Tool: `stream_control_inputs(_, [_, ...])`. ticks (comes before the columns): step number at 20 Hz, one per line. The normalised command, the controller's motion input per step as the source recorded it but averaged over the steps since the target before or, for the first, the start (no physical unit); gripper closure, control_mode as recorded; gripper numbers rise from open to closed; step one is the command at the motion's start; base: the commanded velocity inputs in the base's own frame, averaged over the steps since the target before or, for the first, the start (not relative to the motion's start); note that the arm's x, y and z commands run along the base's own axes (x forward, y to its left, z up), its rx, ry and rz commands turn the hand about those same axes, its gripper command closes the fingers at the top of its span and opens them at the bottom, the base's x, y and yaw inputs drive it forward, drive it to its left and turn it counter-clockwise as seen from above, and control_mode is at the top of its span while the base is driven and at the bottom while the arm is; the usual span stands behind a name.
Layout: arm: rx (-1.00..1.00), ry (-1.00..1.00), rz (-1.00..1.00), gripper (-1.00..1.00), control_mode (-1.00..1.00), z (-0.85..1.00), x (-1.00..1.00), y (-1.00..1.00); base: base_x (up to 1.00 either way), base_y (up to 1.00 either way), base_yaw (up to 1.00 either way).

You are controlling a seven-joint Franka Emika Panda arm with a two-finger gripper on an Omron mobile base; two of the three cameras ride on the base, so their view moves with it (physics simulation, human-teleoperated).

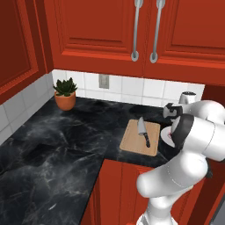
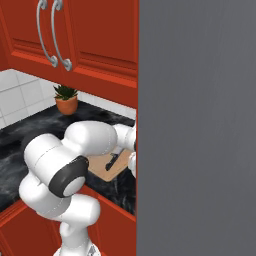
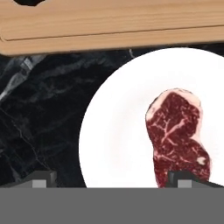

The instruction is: Pick up the knife from the drawer and place it on the cutting board. Then place the meat from the plate to the cutting board.

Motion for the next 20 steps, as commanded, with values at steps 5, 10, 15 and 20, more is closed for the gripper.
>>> stream_control_inputs(5, [0.02,0.00,-0.12,-1.00,-1.00,0.00,0.00,-0.12,0.00,0.00,0.00])
stream_control_inputs(10, [0.01,0.00,0.10,-1.00,-1.00,-0.03,0.19,-0.33,0.00,0.00,0.00])
stream_control_inputs(15, [0.00,0.00,0.15,-1.00,-1.00,-0.22,0.27,-0.16,0.00,0.00,0.00])
stream_control_inputs(20, [0.00,0.01,0.06,-1.00,-1.00,-0.42,0.19,0.00,0.00,0.00,0.00])
